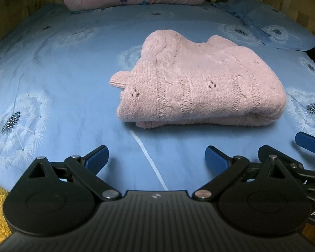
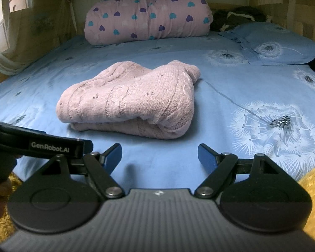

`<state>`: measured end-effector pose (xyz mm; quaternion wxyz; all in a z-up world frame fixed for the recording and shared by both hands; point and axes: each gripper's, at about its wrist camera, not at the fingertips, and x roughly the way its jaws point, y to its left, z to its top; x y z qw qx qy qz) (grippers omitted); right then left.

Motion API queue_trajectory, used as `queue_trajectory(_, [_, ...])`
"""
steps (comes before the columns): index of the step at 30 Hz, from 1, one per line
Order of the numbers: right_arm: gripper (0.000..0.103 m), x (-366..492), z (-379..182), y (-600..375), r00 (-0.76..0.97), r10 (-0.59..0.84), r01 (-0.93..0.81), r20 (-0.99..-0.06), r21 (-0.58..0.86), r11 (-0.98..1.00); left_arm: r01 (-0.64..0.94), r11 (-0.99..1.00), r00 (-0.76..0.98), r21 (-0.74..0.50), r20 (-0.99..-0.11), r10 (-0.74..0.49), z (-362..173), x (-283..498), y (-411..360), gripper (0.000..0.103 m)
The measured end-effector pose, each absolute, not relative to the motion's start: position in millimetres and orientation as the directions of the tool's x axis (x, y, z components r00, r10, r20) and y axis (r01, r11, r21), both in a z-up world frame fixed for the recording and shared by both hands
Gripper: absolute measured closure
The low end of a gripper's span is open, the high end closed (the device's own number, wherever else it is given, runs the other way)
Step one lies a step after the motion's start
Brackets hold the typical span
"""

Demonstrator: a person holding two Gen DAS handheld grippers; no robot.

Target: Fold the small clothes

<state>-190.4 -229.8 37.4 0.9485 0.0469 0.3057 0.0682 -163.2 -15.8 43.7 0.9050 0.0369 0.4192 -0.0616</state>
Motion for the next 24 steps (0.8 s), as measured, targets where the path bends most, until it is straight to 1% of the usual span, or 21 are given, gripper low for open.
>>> queue_trajectory(24, [0.022, -190.8, 35.5, -229.8, 0.804, 0.158, -0.099, -0.574, 0.133, 0.986, 0.143, 0.99, 0.634, 0.018, -0.769, -0.077, 41.6, -162.0, -14.7, 0.003])
